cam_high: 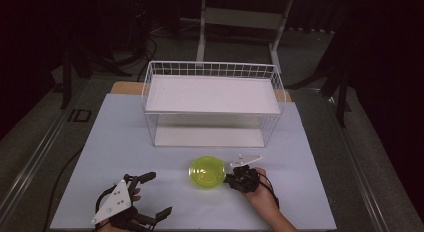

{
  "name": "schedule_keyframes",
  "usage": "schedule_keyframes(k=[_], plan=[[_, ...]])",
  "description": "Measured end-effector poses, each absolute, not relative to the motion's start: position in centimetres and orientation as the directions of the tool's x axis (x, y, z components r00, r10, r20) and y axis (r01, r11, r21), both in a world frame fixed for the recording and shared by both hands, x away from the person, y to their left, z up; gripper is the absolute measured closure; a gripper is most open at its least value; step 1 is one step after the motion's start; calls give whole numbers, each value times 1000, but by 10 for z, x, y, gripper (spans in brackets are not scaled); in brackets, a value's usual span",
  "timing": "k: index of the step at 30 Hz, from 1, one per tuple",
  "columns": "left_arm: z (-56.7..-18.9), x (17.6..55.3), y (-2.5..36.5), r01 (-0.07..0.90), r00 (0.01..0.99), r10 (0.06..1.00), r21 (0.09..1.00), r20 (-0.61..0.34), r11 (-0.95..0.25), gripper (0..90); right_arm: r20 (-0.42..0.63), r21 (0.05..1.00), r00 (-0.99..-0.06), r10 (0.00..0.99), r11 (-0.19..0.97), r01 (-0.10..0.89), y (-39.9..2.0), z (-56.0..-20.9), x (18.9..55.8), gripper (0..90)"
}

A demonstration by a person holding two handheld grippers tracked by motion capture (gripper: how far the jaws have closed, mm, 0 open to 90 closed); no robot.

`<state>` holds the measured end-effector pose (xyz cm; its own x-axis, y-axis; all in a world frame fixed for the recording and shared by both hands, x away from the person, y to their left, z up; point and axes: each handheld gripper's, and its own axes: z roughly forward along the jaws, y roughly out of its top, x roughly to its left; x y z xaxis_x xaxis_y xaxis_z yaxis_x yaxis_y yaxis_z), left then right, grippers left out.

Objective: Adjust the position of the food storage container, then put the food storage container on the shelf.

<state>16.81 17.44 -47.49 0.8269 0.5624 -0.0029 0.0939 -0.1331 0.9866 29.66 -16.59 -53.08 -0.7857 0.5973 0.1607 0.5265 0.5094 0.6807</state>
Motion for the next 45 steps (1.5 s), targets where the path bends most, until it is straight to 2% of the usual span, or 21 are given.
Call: schedule_keyframes(k=[6,15,22,26,31,32,34,35,38,40,45], plan=[[-475,168,174,96,827,562,986,-5,-134,2,163,678,-786,596,511,528,-163,-530,298,900],[-475,168,174,99,828,560,986,-9,-131,2,119,703,-770,627,494,511,-182,-514,297,899],[-476,169,171,104,837,546,986,-16,-131,2,80,740,-756,650,469,482,-206,-491,285,779],[-476,170,171,107,842,539,987,-25,-122,2,85,764,-749,657,440,472,-216,-480,277,673],[-476,172,169,113,851,524,986,-34,-120,2,103,809,-746,658,381,448,-226,-466,266,435],[-476,172,169,113,851,524,986,-34,-120,2,103,809,-746,658,381,448,-226,-466,266,435],[-474,172,167,106,860,511,985,-23,-134,2,109,824,-761,639,370,429,-228,-460,259,301],[-472,172,166,109,865,501,984,-24,-141,2,117,829,-765,633,362,426,-227,-458,256,269],[-469,171,164,108,873,488,982,-18,-156,2,121,839,-773,623,351,415,-227,-455,251,259],[-465,171,160,125,884,467,979,-34,-164,2,123,858,-783,610,331,393,-226,-449,243,211],[-455,172,155,194,895,435,963,-96,-187,2,111,883,-800,589,311,352,-223,-436,231,205]])
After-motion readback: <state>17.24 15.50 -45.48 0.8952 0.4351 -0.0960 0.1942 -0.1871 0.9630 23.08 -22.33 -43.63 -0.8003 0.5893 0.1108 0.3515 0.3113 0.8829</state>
